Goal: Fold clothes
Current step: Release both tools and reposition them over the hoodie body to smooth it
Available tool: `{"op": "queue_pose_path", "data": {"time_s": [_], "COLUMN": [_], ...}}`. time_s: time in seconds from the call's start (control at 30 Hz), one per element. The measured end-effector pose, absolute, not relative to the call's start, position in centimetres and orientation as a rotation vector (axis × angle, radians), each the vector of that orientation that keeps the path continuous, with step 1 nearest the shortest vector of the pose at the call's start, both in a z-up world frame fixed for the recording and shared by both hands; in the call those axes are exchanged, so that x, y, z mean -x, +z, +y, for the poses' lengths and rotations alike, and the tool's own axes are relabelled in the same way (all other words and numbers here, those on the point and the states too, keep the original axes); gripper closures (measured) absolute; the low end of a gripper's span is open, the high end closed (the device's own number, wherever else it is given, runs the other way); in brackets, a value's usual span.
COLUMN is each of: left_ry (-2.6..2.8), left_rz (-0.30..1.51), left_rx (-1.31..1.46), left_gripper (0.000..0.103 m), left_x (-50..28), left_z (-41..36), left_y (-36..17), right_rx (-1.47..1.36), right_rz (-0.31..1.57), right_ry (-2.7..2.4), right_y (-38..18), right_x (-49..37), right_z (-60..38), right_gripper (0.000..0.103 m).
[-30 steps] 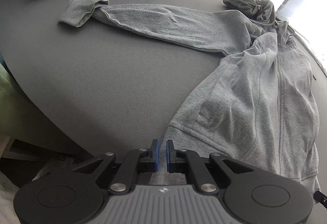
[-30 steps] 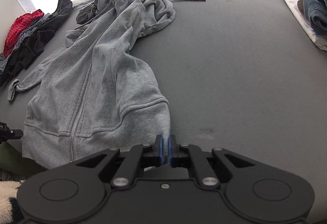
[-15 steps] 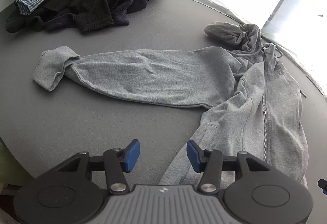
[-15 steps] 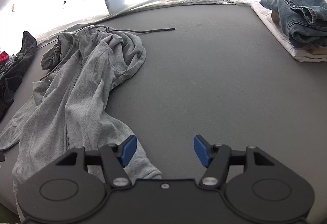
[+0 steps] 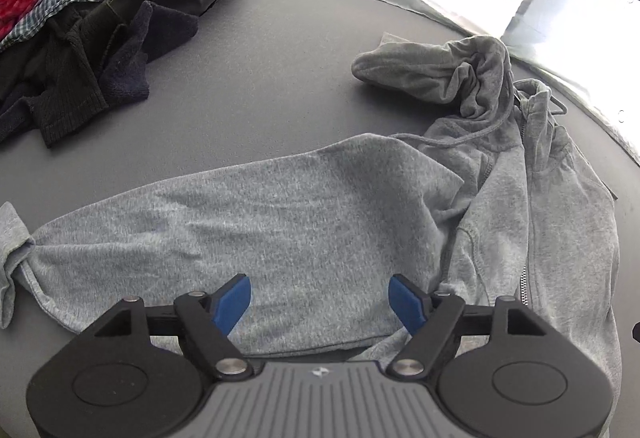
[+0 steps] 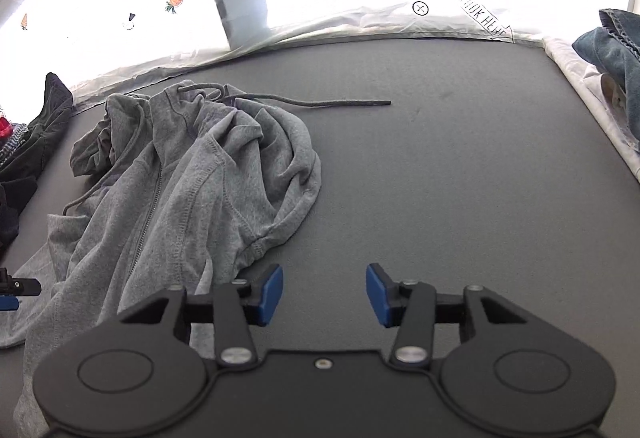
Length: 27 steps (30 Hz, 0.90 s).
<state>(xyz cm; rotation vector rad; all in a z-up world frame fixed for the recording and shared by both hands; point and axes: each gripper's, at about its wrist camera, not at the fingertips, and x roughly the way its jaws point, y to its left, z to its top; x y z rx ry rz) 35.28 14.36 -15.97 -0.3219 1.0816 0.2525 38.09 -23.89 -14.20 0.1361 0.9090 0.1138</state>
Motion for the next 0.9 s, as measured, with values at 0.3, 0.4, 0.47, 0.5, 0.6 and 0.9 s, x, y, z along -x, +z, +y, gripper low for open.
{"op": "queue_pose_path", "data": {"time_s": [0.3,0.4,0.47,0.5,0.6,0.9], "left_ry": [0.270,0.283,0.295,0.308,0.329,0.300], "left_rz": [1.135,1.150,1.163,1.169,1.178,1.166], "left_rx": [0.249,0.217,0.180,0.175,0.214,0.180], "left_gripper": [0.017,0.012,0.007,0.002,0.000,0.000], "left_x": [-39.7,-40.3,-40.9,-41.1,-41.5,-41.8], "left_z": [12.7,12.4,12.1,12.1,12.7,12.8], "left_y": [-18.3,-18.5,-18.8,-19.0,-19.1,-19.0], "right_rx": [-0.124,-0.150,-0.170,-0.183,-0.217,0.055], "right_rz": [0.933,0.939,0.926,0.923,0.923,0.855], "right_ry": [0.146,0.158,0.169,0.172,0.192,0.268], "right_y": [-15.4,-16.0,-16.5,-16.7,-17.5,-17.9], "right_x": [-46.9,-50.0,-51.6,-52.3,-54.2,-54.4], "right_z": [-23.8,-23.4,-22.9,-22.7,-22.0,-18.4], "right_gripper": [0.078,0.077,0.076,0.075,0.070,0.095]}}
